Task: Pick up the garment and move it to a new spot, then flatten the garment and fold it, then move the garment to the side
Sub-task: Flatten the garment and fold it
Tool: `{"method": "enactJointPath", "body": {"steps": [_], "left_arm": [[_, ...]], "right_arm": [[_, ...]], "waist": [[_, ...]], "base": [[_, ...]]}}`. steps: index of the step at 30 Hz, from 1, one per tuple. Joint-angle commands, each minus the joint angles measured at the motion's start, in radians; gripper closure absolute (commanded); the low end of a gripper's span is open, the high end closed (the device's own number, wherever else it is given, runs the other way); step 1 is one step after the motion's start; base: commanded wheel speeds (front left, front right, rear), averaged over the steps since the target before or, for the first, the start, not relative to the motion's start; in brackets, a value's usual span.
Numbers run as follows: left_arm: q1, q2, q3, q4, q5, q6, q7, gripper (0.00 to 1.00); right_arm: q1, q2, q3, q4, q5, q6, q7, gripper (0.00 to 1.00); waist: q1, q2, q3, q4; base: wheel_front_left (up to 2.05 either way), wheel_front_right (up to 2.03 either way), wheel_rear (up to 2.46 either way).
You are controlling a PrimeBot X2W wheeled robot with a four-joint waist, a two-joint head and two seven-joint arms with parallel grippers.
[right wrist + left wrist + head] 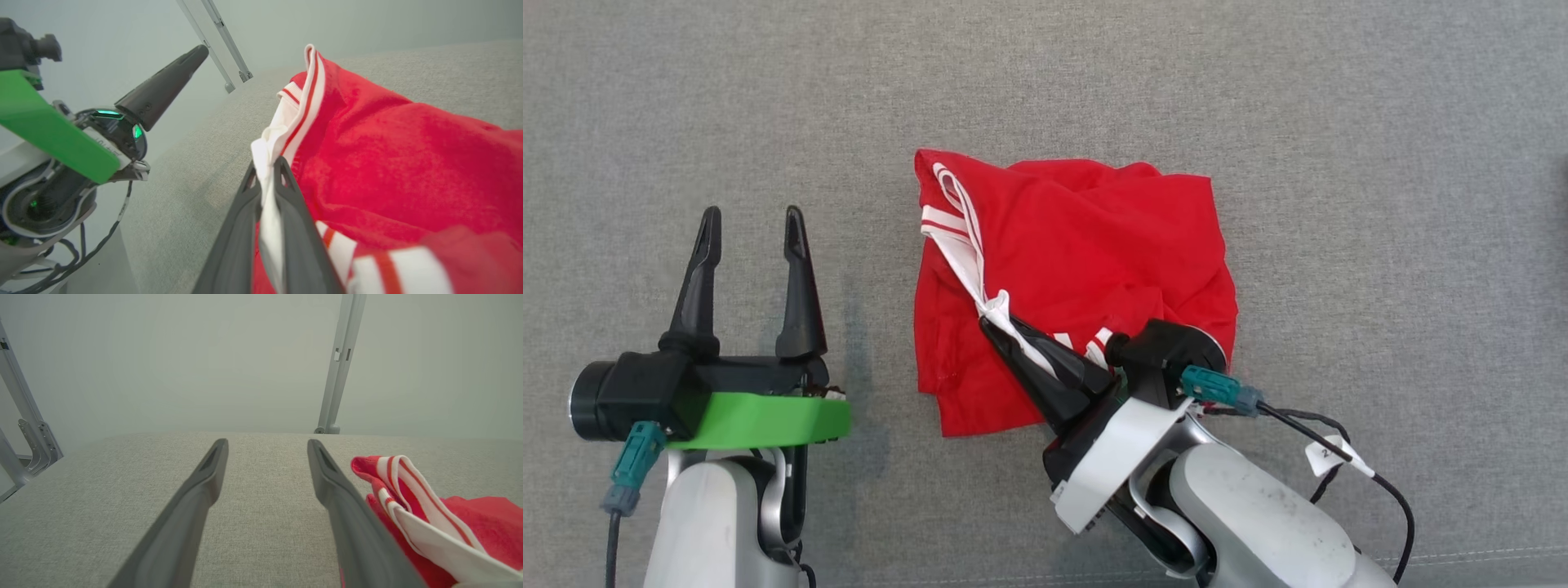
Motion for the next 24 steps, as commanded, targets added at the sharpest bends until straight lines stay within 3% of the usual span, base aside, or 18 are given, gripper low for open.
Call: {"method": "enactJointPath", "body": {"steps": [1, 5, 6, 7, 11, 15, 24], "left_arm": [[-0.017, -0.001, -0.005, 0.002, -0.001, -0.003, -0.003, 0.0], [-0.022, -0.002, -0.02, 0.01, 0.003, -0.006, -0.003, 0.0], [-0.024, -0.002, -0.022, 0.013, 0.004, -0.007, -0.002, 0.0], [-0.026, -0.002, -0.023, 0.016, 0.005, -0.006, -0.002, 0.0], [-0.028, -0.002, -0.021, 0.024, 0.012, -0.009, -0.002, 0.0], [-0.023, -0.002, -0.016, 0.027, 0.02, -0.009, -0.002, 0.0], [-0.012, -0.002, 0.003, 0.027, 0.033, -0.006, -0.003, 0.0]], "right_arm": [[-0.024, 0.0, 0.011, 0.022, 0.014, 0.0, -0.018, 1.0], [-0.07, 0.001, 0.056, 0.077, 0.05, 0.0, -0.056, 1.0], [-0.08, 0.001, 0.069, 0.086, 0.058, 0.0, -0.063, 0.67], [-0.091, 0.001, 0.084, 0.084, 0.063, 0.0, -0.077, 0.01], [-0.13, -0.001, 0.122, 0.027, 0.066, 0.0, -0.134, 0.0], [-0.129, 0.0, 0.089, -0.068, 0.028, 0.0, -0.149, 0.0], [-0.007, -0.035, -0.222, -0.289, -0.113, 0.0, -0.15, 0.0]], "waist": [[0.0, 0.0, 0.005, 0.004], [0.0, 0.0, 0.009, 0.002], [0.0, 0.0, 0.01, 0.001], [0.0, 0.0, 0.01, -0.001], [0.0, 0.0, 0.006, -0.02], [0.0, 0.0, -0.002, -0.039], [0.0, 0.0, -0.015, -0.07]], "base": [[0.0, 0.0, 0.0], [0.0, 0.0, 0.0], [0.0, 0.0, 0.0], [0.0, 0.0, 0.0], [0.0, 0.0, 0.0], [0.0, 0.0, 0.0], [0.0, 0.0, 0.0]]}}
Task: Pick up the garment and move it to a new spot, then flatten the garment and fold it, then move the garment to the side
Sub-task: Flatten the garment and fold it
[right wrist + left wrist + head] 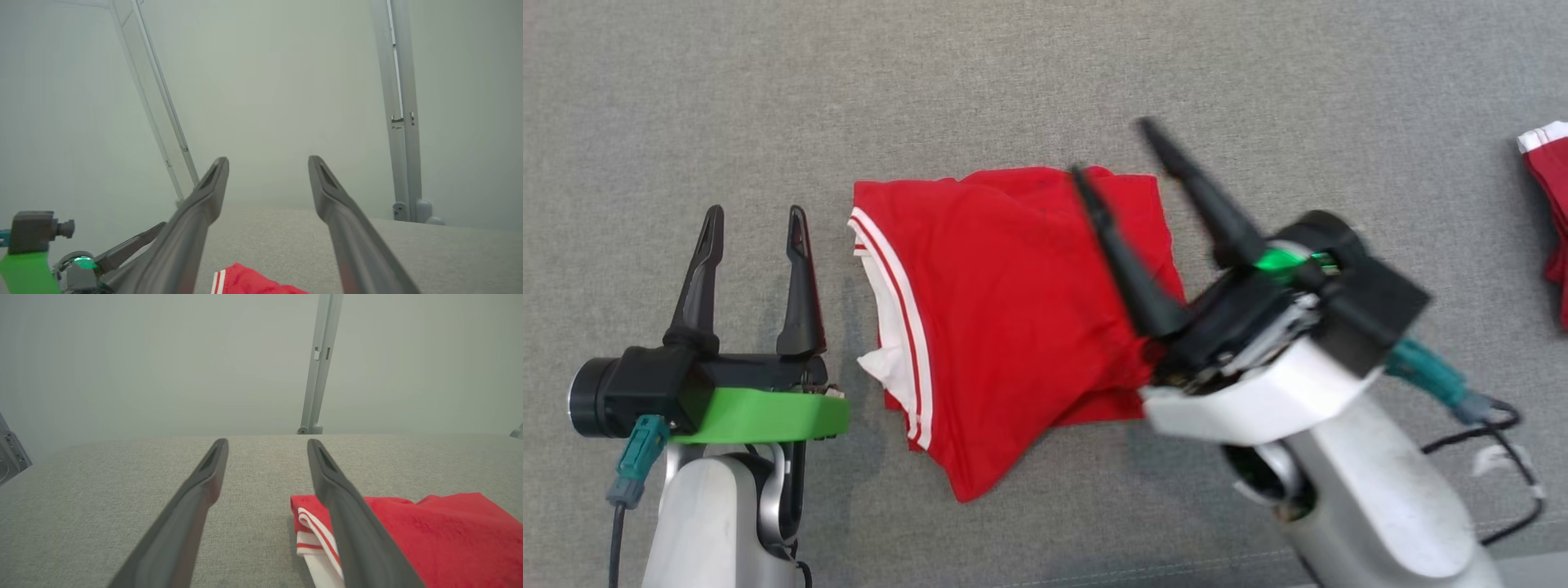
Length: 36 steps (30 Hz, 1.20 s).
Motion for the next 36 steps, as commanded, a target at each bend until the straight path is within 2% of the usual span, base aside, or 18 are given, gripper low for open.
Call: {"method": "enactJointPath", "body": {"steps": [1, 8, 13, 26, 36], "left_arm": [[0.003, 0.001, 0.008, -0.002, 0.01, 0.001, -0.003, 0.0], [0.026, 0.009, 0.029, -0.005, 0.019, 0.007, -0.003, 0.0], [0.053, 0.019, 0.046, -0.015, 0.022, 0.012, -0.003, 0.0], [0.146, 0.041, 0.047, -0.025, 0.018, 0.011, 0.012, 0.0], [0.245, 0.056, 0.045, -0.036, 0.007, 0.014, 0.047, 0.0]], "right_arm": [[0.035, -0.016, -0.063, -0.01, -0.022, 0.0, -0.002, 0.0], [0.16, -0.077, -0.35, 0.019, -0.081, 0.0, -0.002, 0.0], [0.247, -0.112, -0.482, 0.075, -0.097, 0.0, -0.002, 0.0], [0.342, -0.111, -0.491, 0.128, -0.083, 0.0, 0.015, 0.0], [0.421, -0.115, -0.496, 0.144, -0.086, 0.0, 0.068, 0.0]], "waist": [[0.0, 0.0, -0.006, -0.008], [0.0, 0.0, -0.032, -0.019], [0.0, 0.0, -0.058, -0.027], [0.0, 0.0, -0.172, -0.04], [0.0, 0.0, -0.288, -0.047]], "base": [[0.0, 0.0, 0.0], [0.0, 0.0, 0.0], [0.0, 0.0, 0.0], [0.0, 0.0, 0.0], [0.0, 0.0, 0.0]]}}
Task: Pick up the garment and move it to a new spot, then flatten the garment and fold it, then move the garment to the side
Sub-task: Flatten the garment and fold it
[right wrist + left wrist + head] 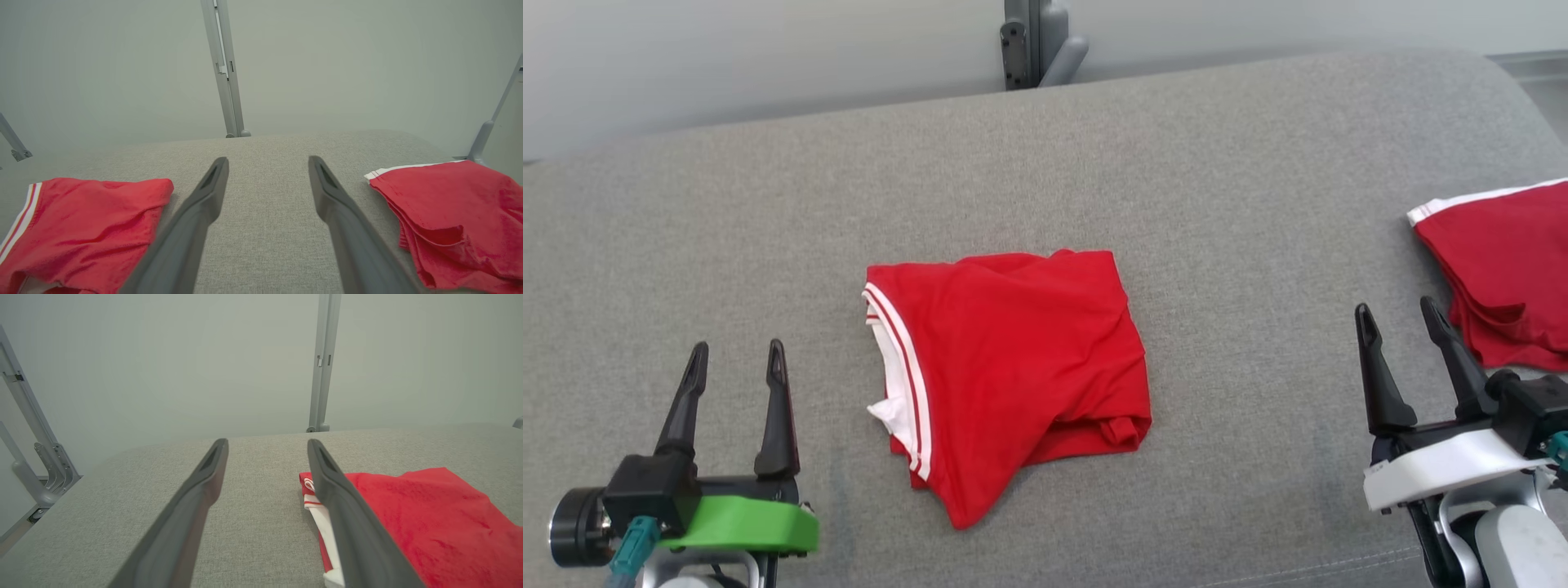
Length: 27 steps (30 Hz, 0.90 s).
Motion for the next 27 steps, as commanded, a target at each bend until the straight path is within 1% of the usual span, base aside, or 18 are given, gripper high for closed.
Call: {"method": "enactJointPath", "body": {"steps": [1, 7, 15, 27], "left_arm": [[0.022, 0.008, 0.001, -0.005, -0.007, 0.003, 0.004, 0.0], [0.07, 0.015, 0.005, -0.024, -0.015, 0.012, 0.04, 0.0], [0.094, 0.021, 0.005, -0.045, -0.024, 0.021, 0.068, 0.0], [0.1, 0.021, -0.002, -0.051, -0.032, 0.035, 0.073, 0.0]], "right_arm": [[0.019, -0.003, -0.002, -0.003, 0.001, 0.0, 0.004, 0.0], [0.05, -0.008, 0.006, -0.016, 0.007, 0.0, 0.025, 0.0], [0.065, -0.004, 0.001, -0.028, 0.009, 0.0, 0.034, 0.0], [0.067, -0.002, -0.007, -0.031, 0.003, 0.0, 0.039, 0.0]], "waist": [[0.0, -0.0001, -0.041, -0.003], [0.0, -0.0001, -0.077, -0.003], [0.0, -0.0001, -0.091, -0.003], [0.0, -0.0001, -0.097, -0.001]], "base": [[0.0, 0.0, 0.0], [0.0, 0.0, 0.0], [0.0, 0.0, 0.0], [0.0, 0.0, 0.0]]}}
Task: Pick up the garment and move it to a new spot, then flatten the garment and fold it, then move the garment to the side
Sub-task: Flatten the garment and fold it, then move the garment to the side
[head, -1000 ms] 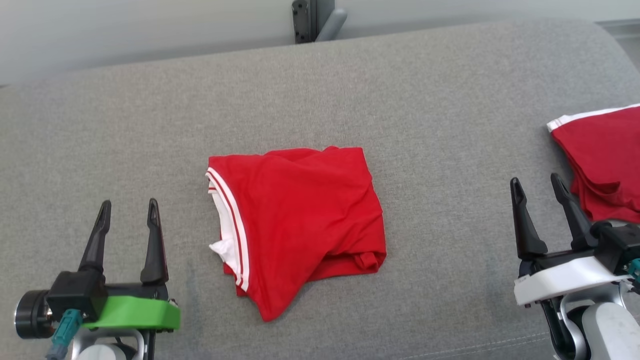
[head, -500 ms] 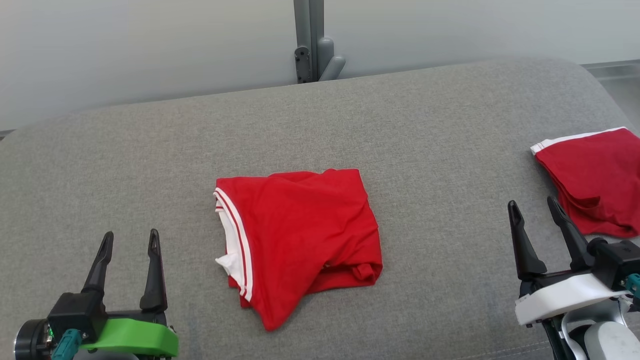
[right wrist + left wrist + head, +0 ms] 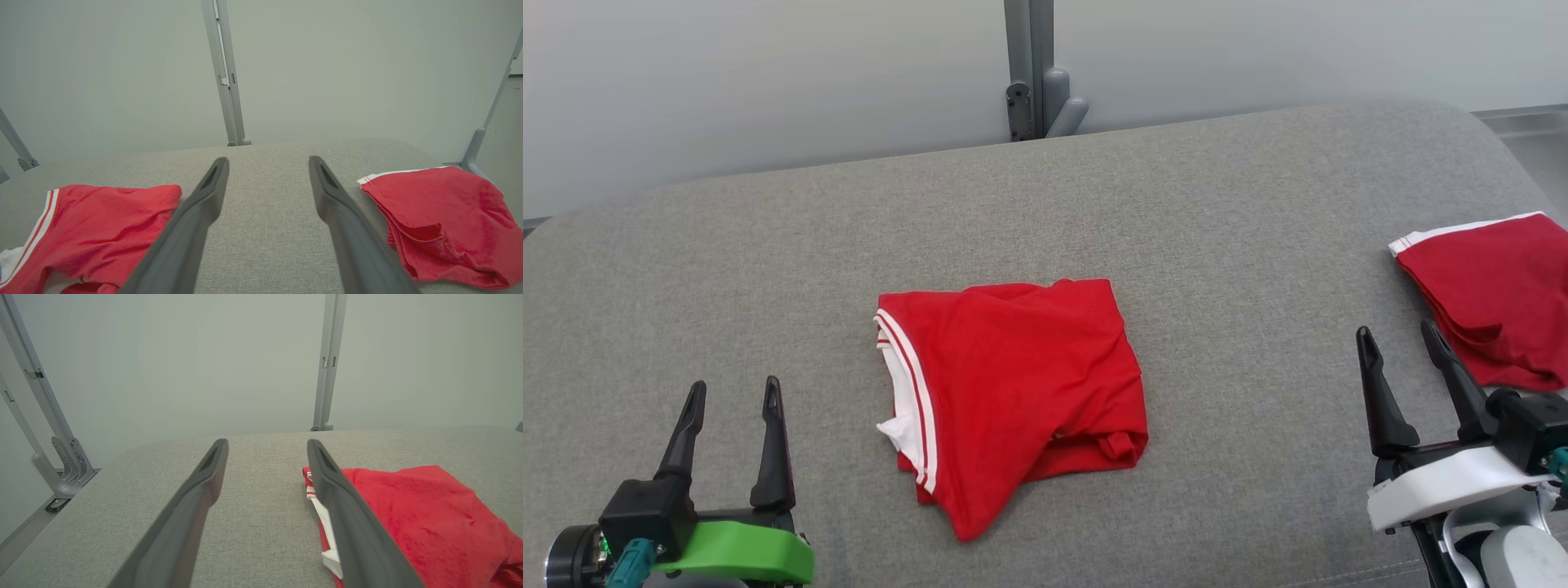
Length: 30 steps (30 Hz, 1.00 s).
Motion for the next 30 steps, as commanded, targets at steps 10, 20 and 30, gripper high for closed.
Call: {"method": "enactJointPath", "body": {"steps": [10, 20, 30], "left_arm": [[0.016, 0.006, -0.007, -0.009, -0.007, 0.016, -0.002, 0.0], [-0.063, 0.007, -0.033, -0.019, -0.008, 0.009, -0.018, 0.0], [-0.162, -0.008, -0.072, 0.042, -0.023, -0.009, -0.064, 0.0]], "right_arm": [[0.013, -0.002, -0.01, 0.004, -0.002, 0.0, 0.005, 0.0], [-0.087, 0.007, 0.064, 0.1, 0.03, 0.0, 0.011, 0.0], [-0.306, 0.07, 0.272, 0.406, 0.104, 0.0, -0.024, 0.0]], "waist": [[0.0, -0.0001, -0.001, 0.002], [0.0, -0.0001, 0.065, 0.083], [0.0, -0.0001, 0.168, 0.177]], "base": [[0.0, 0.0, 0.0], [0.0, 0.0, 0.0], [0.0, 0.0, 0.0]]}}
